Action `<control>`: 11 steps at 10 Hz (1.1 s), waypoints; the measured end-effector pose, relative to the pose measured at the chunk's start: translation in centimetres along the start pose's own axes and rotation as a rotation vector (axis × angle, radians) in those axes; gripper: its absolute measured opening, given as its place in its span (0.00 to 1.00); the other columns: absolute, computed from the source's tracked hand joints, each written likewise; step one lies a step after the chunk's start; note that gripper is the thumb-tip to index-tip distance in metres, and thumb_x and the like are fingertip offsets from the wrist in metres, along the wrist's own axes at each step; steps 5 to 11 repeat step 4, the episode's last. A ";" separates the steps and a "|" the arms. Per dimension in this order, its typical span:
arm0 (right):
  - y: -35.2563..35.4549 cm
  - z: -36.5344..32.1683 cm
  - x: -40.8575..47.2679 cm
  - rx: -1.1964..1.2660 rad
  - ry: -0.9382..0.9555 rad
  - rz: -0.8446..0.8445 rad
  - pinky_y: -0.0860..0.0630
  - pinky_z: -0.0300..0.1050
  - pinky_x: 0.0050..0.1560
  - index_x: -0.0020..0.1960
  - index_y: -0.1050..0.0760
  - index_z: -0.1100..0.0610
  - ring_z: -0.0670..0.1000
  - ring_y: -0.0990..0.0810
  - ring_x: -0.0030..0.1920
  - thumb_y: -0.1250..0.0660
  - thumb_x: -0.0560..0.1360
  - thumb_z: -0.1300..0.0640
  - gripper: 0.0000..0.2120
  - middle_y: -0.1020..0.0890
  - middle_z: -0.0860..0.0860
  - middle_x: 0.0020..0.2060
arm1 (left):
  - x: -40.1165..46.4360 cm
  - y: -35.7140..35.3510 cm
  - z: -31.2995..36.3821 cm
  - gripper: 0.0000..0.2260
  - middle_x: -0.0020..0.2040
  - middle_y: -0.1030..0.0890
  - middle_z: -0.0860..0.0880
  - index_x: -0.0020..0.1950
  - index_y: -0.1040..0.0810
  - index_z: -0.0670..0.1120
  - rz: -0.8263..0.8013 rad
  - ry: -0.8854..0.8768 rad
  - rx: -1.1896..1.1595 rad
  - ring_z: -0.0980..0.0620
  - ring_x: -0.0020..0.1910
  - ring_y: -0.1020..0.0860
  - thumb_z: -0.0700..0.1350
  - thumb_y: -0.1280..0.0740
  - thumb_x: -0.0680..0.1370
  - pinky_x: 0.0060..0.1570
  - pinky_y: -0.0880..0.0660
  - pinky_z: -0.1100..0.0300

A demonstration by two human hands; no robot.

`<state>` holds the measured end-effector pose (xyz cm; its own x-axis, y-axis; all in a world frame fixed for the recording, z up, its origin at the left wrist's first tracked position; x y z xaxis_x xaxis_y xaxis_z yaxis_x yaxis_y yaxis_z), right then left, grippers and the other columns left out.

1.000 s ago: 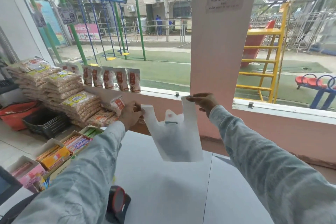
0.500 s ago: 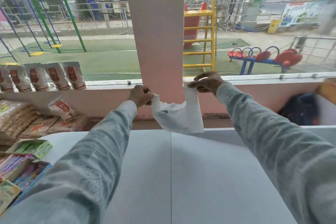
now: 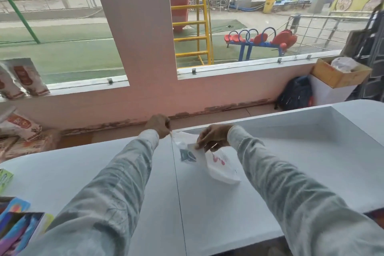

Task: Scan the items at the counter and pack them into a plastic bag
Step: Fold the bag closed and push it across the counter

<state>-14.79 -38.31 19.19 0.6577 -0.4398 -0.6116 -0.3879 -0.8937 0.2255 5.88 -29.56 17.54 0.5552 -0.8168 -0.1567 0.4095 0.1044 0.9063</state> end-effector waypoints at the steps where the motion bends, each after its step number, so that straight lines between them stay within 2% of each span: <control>1: -7.6 4.3 4.8 -0.134 -0.116 -0.200 0.20 0.35 0.34 0.56 0.20 0.61 0.48 0.16 0.38 0.25 0.73 0.62 0.12 0.17 0.52 0.43 | -2.3 -2.1 -4.4 0.10 0.42 0.16 0.47 0.32 0.22 0.49 -0.023 0.039 0.184 0.44 0.41 0.19 0.34 0.35 0.67 0.43 0.22 0.58; 2: -12.1 5.5 6.3 -0.192 -0.139 -0.305 0.20 0.40 0.45 0.49 0.17 0.57 0.53 0.13 0.46 0.22 0.70 0.57 0.10 0.13 0.52 0.43 | -4.3 -3.6 -7.1 0.10 0.44 0.16 0.45 0.36 0.21 0.48 -0.029 0.072 0.215 0.42 0.43 0.18 0.34 0.36 0.69 0.48 0.21 0.54; 3: -15.2 5.0 8.3 -0.208 -0.107 -0.300 0.18 0.47 0.49 0.51 0.17 0.58 0.57 0.13 0.48 0.24 0.73 0.56 0.09 0.12 0.54 0.47 | -6.4 -3.6 -10.5 0.09 0.50 0.17 0.45 0.44 0.18 0.46 -0.035 0.130 0.180 0.41 0.47 0.18 0.35 0.35 0.71 0.48 0.22 0.54; 4: -14.9 2.7 9.7 -0.236 0.018 -0.134 0.18 0.48 0.50 0.53 0.17 0.57 0.56 0.13 0.51 0.27 0.75 0.55 0.09 0.13 0.54 0.50 | -6.5 -2.2 -11.7 0.11 0.59 0.21 0.45 0.55 0.21 0.48 0.040 0.094 0.221 0.41 0.55 0.21 0.42 0.36 0.75 0.53 0.25 0.52; 11: -14.9 2.7 9.7 -0.236 0.018 -0.134 0.18 0.48 0.50 0.53 0.17 0.57 0.56 0.13 0.51 0.27 0.75 0.55 0.09 0.13 0.54 0.50 | -6.5 -2.2 -11.7 0.11 0.59 0.21 0.45 0.55 0.21 0.48 0.040 0.094 0.221 0.41 0.55 0.21 0.42 0.36 0.75 0.53 0.25 0.52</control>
Point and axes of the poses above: each hand's wrist, its own x-axis towards the middle knuckle, its own y-axis out of the back of the hand, z = x × y, the point moved 3 cm from there along x, towards the middle knuckle
